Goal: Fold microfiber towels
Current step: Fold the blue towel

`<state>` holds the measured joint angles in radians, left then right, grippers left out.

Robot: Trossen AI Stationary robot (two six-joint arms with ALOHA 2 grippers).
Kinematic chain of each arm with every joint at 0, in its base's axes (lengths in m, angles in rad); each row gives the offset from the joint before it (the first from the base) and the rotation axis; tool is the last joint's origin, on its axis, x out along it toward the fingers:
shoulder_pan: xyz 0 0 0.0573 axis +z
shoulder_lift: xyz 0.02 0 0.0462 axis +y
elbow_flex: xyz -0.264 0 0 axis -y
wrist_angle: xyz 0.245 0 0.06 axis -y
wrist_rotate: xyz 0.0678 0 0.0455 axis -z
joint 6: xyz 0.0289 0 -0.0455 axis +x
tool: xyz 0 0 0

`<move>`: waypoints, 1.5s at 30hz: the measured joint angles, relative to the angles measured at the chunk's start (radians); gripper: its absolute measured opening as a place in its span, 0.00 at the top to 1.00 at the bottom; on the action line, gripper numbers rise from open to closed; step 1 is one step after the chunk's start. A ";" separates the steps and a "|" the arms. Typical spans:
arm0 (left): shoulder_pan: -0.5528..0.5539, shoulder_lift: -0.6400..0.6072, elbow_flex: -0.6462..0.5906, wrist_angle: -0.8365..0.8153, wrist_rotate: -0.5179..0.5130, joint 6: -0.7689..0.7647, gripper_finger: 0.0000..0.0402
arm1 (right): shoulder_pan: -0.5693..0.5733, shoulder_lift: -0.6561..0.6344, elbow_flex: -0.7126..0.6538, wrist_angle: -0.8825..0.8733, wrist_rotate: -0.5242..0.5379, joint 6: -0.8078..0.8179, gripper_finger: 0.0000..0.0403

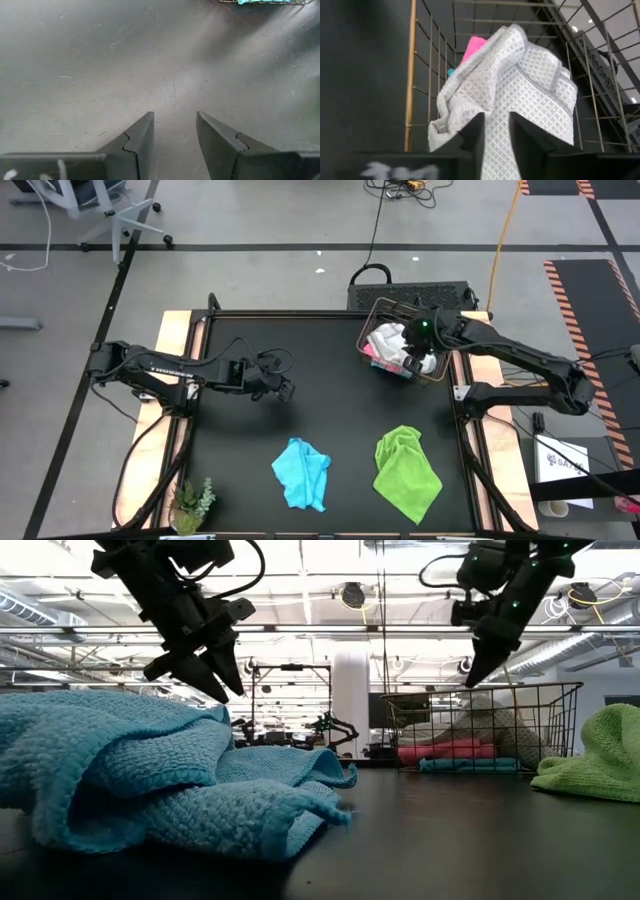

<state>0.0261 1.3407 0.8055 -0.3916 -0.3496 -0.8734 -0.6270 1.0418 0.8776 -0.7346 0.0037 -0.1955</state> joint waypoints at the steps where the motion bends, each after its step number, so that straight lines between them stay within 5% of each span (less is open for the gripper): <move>1: 0.000 0.000 0.000 0.000 0.000 0.000 0.63 | -0.001 0.006 0.000 -0.002 0.011 -0.001 0.84; 6: 0.000 0.000 0.000 0.000 0.000 0.000 0.63 | -0.002 0.002 0.000 -0.010 0.113 0.033 0.99; 15: 0.000 0.000 0.000 0.000 0.000 0.000 0.63 | 0.070 -0.061 0.000 0.037 -0.189 0.281 1.00; 23: -0.007 0.000 0.000 -0.054 -0.040 -0.056 0.70 | 0.282 -0.032 0.000 0.132 -0.133 0.355 1.00; 29: -0.069 0.000 0.000 -0.049 0.031 -0.043 0.84 | 0.397 0.031 0.000 0.194 -0.099 0.367 1.00; 34: -0.141 0.000 0.000 0.002 0.260 0.032 0.98 | 0.416 0.077 0.000 0.208 -0.082 0.367 1.00; 37: -0.181 0.000 0.000 0.036 0.350 0.022 0.94 | 0.416 0.088 0.000 0.212 -0.082 0.367 1.00; 45: -0.238 0.003 0.000 0.041 0.356 0.105 0.72 | 0.416 0.092 0.000 0.282 -0.082 0.367 1.00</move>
<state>-0.2119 1.3438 0.8059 -0.3502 0.0066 -0.7684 -0.2111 1.1339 0.8776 -0.4528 -0.0784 0.1719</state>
